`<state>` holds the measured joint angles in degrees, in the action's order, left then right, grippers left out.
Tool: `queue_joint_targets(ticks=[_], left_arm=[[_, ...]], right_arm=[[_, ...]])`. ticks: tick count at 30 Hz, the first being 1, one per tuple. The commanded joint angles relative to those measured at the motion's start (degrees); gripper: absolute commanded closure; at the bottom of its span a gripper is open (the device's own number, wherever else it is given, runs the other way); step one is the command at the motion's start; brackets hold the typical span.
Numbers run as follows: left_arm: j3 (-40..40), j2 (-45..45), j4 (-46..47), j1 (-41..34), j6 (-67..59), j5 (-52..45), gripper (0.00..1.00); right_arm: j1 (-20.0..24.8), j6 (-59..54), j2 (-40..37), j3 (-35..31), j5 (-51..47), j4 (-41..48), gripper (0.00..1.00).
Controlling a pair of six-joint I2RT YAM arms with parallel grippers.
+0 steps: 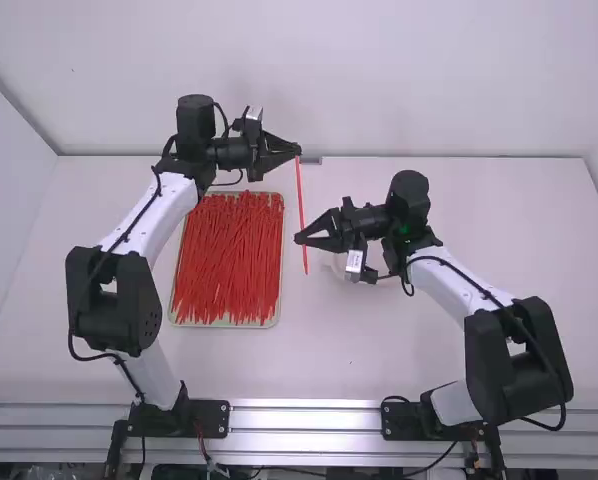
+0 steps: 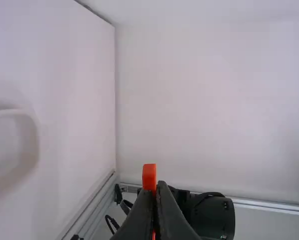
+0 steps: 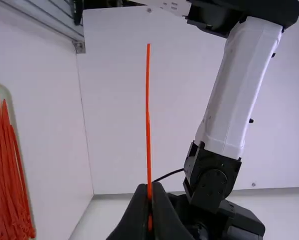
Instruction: Fasten the cable tie
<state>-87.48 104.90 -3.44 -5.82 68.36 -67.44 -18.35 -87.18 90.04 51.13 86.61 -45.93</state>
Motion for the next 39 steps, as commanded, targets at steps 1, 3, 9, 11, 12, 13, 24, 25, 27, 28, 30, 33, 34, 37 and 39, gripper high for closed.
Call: queue_joint_targets(ticks=[1, 3, 9, 11, 12, 13, 24, 25, 27, 28, 30, 33, 34, 37, 39], left_arm=[[-1.5, 0.1, 0.0, 0.7, -0.9, -0.9, 0.98], [-1.5, 0.1, 0.0, 0.5, -0.9, -0.8, 0.98], [-1.5, 0.1, -0.2, 0.9, -0.9, -0.7, 0.98], [-1.5, 0.1, -0.2, 1.0, -0.9, -0.6, 0.98], [-1.5, 0.1, -0.2, 1.0, -0.8, -0.6, 0.98], [-1.5, 0.1, -0.2, 1.0, -0.9, -0.6, 0.98], [-1.5, 0.1, -0.2, 0.8, -0.9, -0.6, 0.98], [-1.5, 0.1, -0.2, 0.8, -0.9, -0.6, 0.98], [-1.5, 0.1, -0.2, 0.8, -0.9, -0.6, 0.98], [-1.5, 0.1, -0.2, 0.8, -0.9, -0.6, 0.98], [-1.5, 0.1, -0.2, 0.8, -0.9, -0.7, 0.98], [-1.5, 0.1, -0.2, 0.7, -1.3, -0.6, 0.98], [-1.5, 0.1, -0.2, 0.7, -1.3, -0.6, 0.98], [-1.5, 0.1, -0.2, 0.7, -2.0, -0.6, 0.98], [-1.5, 0.1, -0.2, 0.6, -2.4, -0.6, 0.98]], right_arm=[[0.1, 0.3, 0.3, -0.3, 0.8, -0.2, 0.95], [0.0, 0.3, 0.3, -0.3, 0.9, -0.2, 0.91], [0.0, 0.3, 0.3, -0.3, 1.2, -0.1, 0.90], [0.1, 0.3, 0.3, -0.3, 2.1, -0.2, 0.89], [0.2, 0.3, 0.3, -0.3, 2.1, -0.1, 0.89], [0.5, 0.3, 0.3, -0.3, 2.1, -0.1, 0.89], [0.5, 0.3, 0.3, -0.3, 2.1, -0.1, 1.00], [0.5, 0.3, 0.3, -0.3, 2.1, -0.1, 1.00], [0.4, 0.3, 0.3, -0.3, 2.1, 0.0, 1.00], [0.3, 0.4, 0.3, -0.3, 2.1, 0.1, 1.00], [0.3, 0.4, 0.3, -0.3, 2.1, 0.1, 1.00], [0.4, 0.4, 0.3, -0.3, 2.1, 0.3, 1.00], [0.4, 0.4, 0.3, -0.3, 2.1, 0.3, 1.00], [0.4, 4.8, 0.3, -0.5, 2.1, 0.3, 1.00], [0.4, 6.9, 0.3, -0.5, 2.1, 0.3, 1.00]])
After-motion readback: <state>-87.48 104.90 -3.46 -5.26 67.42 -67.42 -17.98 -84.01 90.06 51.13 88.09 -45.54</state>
